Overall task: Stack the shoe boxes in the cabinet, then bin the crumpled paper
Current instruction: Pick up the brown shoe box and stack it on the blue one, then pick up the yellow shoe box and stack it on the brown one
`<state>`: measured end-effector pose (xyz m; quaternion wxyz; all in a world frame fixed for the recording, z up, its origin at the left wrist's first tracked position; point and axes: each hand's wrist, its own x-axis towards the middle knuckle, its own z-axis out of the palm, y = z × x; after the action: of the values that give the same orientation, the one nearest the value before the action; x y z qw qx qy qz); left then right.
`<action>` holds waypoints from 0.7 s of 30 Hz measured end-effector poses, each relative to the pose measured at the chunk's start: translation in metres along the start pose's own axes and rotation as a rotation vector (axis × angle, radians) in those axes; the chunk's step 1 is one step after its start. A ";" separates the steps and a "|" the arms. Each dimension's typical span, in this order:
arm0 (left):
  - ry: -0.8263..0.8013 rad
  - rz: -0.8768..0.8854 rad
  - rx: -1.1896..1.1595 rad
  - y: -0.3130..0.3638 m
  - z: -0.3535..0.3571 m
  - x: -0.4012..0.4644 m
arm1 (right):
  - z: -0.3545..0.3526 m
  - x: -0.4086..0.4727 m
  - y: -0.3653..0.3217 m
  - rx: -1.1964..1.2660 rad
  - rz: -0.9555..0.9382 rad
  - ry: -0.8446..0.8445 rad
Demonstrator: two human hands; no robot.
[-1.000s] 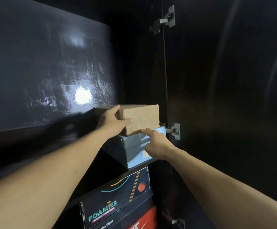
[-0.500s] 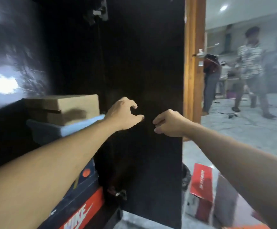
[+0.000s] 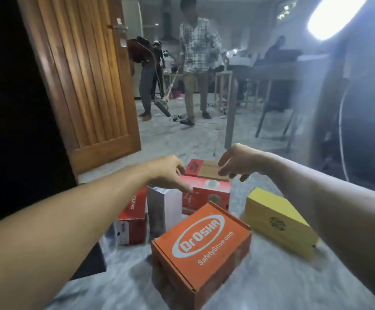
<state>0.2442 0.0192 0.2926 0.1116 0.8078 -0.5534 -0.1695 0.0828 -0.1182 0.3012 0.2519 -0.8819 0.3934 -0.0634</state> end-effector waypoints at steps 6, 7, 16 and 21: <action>-0.124 0.101 -0.026 0.055 0.111 0.111 | 0.020 0.036 0.165 -0.016 0.244 -0.048; -0.147 0.104 -0.031 0.062 0.130 0.129 | 0.026 0.042 0.192 -0.024 0.275 -0.043; -0.171 0.058 -0.141 0.106 0.257 0.258 | 0.088 0.074 0.380 -0.096 0.518 0.167; -0.074 -0.024 -0.291 0.114 0.291 0.313 | 0.121 0.077 0.427 -0.075 0.615 0.319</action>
<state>0.1342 -0.3120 0.0209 0.2048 0.7829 -0.5170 -0.2788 -0.1099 -0.3669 -0.0213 0.1622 -0.7098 0.6770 -0.1073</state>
